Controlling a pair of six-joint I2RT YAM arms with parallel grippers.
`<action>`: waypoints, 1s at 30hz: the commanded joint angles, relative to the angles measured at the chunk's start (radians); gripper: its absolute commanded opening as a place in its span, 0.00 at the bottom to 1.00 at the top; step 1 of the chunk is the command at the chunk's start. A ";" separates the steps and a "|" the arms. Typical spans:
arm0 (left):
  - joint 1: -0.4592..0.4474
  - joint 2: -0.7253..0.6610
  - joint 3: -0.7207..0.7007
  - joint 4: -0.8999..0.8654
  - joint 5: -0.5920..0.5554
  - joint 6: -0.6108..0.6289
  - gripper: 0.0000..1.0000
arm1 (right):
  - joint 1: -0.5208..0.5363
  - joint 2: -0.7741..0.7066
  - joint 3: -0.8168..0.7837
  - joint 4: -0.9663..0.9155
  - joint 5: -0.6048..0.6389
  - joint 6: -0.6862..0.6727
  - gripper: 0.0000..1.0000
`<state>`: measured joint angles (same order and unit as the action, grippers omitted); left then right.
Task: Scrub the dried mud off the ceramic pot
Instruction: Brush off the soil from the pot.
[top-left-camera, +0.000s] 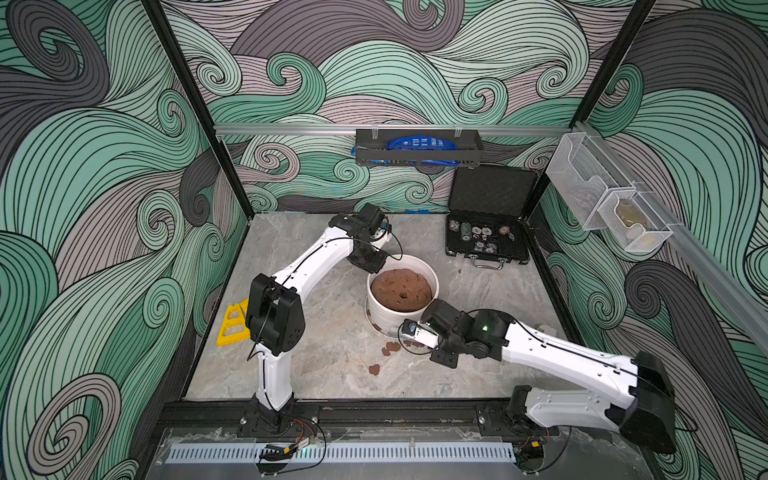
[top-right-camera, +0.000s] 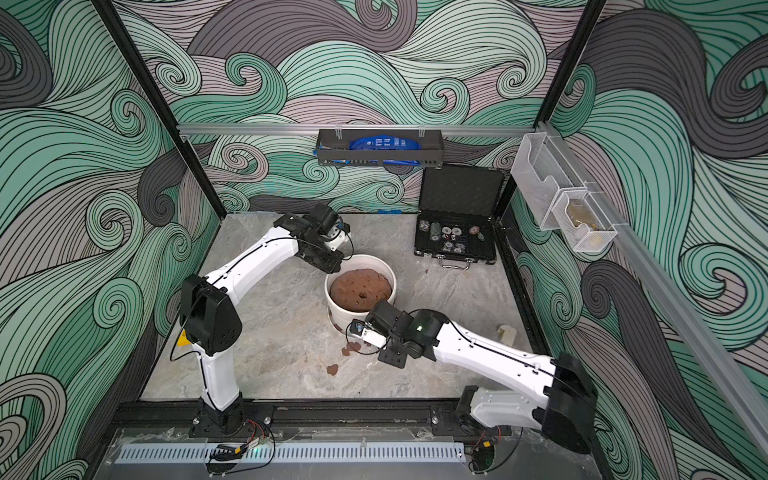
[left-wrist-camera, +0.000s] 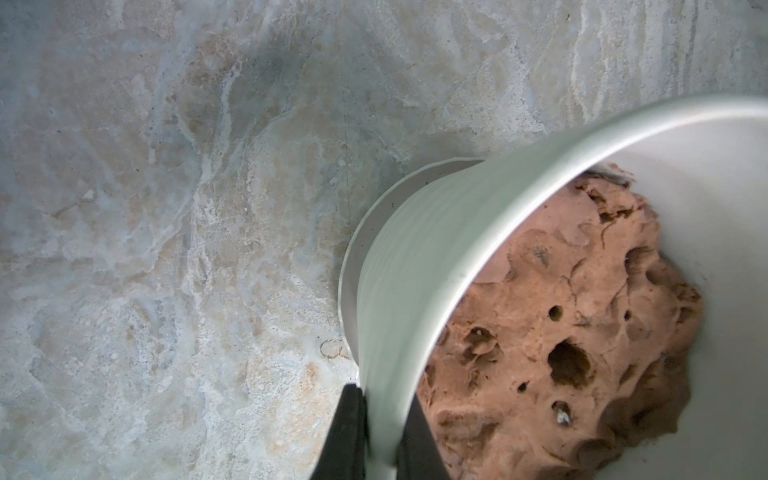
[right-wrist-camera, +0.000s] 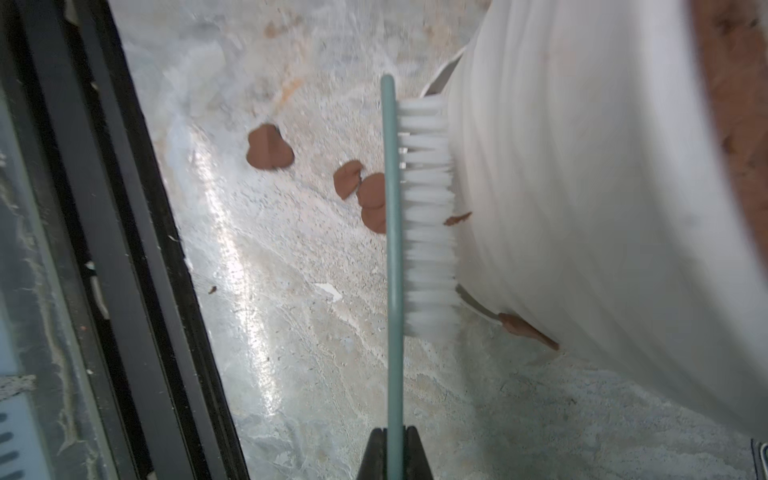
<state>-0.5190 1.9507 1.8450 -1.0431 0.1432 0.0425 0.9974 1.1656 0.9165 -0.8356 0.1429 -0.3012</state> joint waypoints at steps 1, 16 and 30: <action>0.020 0.051 0.052 0.029 0.118 0.089 0.00 | 0.002 -0.055 0.030 0.005 -0.071 -0.029 0.00; 0.021 0.055 0.115 -0.028 0.131 0.261 0.07 | -0.032 -0.117 0.031 0.052 -0.122 -0.051 0.00; 0.021 -0.055 0.113 0.006 0.100 0.071 0.44 | -0.062 -0.128 0.025 0.060 -0.137 -0.067 0.00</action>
<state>-0.4988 1.9682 1.9221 -1.0431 0.2546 0.1997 0.9478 1.0554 0.9352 -0.7887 0.0322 -0.3565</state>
